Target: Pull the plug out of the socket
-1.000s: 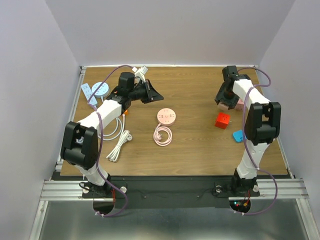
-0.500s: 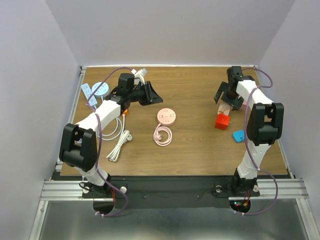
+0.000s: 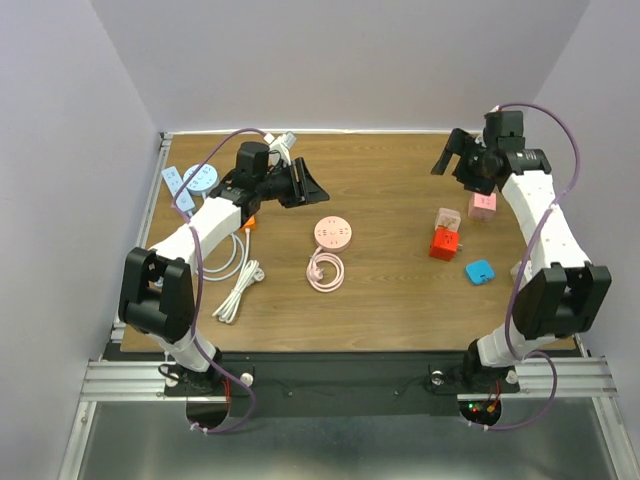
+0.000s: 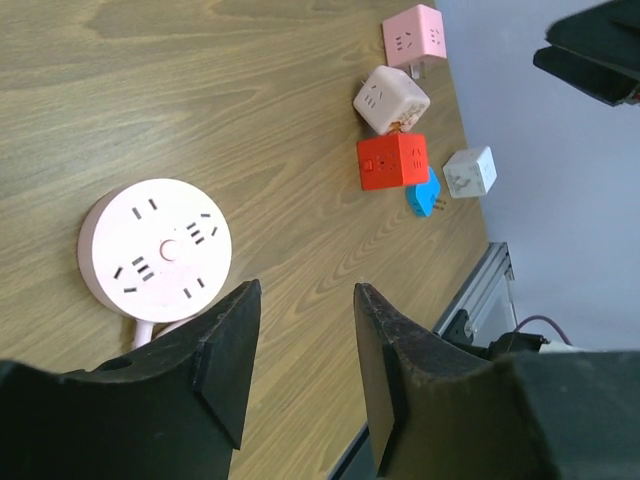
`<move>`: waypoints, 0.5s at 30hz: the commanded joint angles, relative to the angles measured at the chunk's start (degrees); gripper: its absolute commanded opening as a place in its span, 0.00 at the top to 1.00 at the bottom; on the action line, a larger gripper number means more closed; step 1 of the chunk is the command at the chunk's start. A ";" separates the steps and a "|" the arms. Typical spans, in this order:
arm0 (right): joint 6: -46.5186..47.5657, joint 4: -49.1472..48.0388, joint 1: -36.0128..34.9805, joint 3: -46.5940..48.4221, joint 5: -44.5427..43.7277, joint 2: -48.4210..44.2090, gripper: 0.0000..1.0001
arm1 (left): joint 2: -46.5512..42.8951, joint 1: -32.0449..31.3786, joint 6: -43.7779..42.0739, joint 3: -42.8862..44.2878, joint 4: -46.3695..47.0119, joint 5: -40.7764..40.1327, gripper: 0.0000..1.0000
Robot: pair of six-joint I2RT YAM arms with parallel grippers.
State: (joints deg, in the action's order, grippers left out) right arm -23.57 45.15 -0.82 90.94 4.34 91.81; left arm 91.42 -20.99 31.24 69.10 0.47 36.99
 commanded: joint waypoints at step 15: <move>0.37 -9.64 0.11 -16.32 24.84 -22.28 0.00 | -11.52 -3.88 -4.87 14.91 -7.84 -5.35 0.46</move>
State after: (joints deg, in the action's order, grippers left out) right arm -23.33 40.03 -0.82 74.63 25.80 72.79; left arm 86.43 -25.02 29.08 78.39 -5.48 34.26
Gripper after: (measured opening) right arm 0.998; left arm 0.538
